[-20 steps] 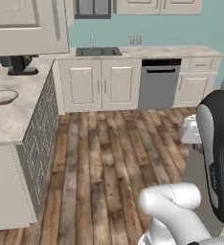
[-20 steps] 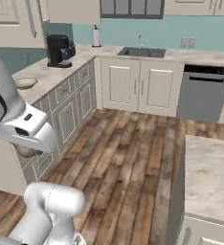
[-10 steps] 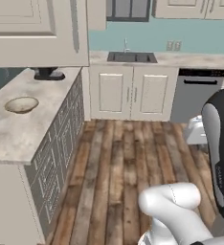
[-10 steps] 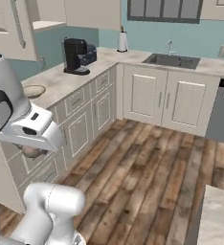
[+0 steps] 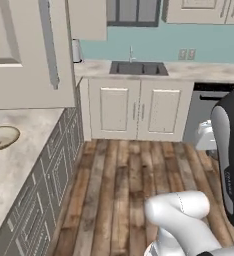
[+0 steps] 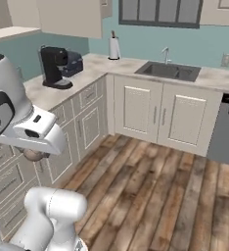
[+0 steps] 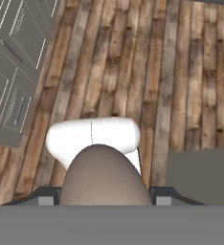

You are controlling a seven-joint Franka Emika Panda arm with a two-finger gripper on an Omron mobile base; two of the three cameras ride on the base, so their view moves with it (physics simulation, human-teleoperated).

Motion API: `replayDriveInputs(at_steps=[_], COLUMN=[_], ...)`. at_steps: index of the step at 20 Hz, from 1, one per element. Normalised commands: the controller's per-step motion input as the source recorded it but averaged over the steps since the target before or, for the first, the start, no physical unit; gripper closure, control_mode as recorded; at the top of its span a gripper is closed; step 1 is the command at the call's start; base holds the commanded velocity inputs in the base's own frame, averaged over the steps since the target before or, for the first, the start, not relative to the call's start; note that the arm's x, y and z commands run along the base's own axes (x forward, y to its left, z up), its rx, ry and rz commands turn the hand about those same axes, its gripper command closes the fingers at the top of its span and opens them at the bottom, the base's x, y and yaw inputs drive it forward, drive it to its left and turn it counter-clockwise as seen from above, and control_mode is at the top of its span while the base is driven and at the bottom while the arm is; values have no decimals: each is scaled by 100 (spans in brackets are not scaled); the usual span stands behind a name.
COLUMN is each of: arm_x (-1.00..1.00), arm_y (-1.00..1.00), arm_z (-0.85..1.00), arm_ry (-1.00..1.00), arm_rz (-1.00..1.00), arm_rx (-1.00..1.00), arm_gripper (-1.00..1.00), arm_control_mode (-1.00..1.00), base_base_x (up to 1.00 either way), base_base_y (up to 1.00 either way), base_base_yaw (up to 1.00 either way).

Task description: Pick the egg and butter from the fridge and place them by the bowl for mixing.

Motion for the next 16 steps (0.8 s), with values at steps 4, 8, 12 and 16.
replayDriveInputs(at_steps=[4,8,12,16], arm_x=[0,0,0,0], arm_y=[0,0,0,0], arm_z=[0,0,0,0], arm_ry=[0,0,0,0], arm_rz=[0,0,0,0], arm_rx=[0,0,0,0], arm_gripper=[100,100,100,100], arm_control_mode=[100,100,100,100], base_base_x=[100,100,100,96], base_base_y=[-23,-29,-13,-2], base_base_yaw=[0,5,23,73])
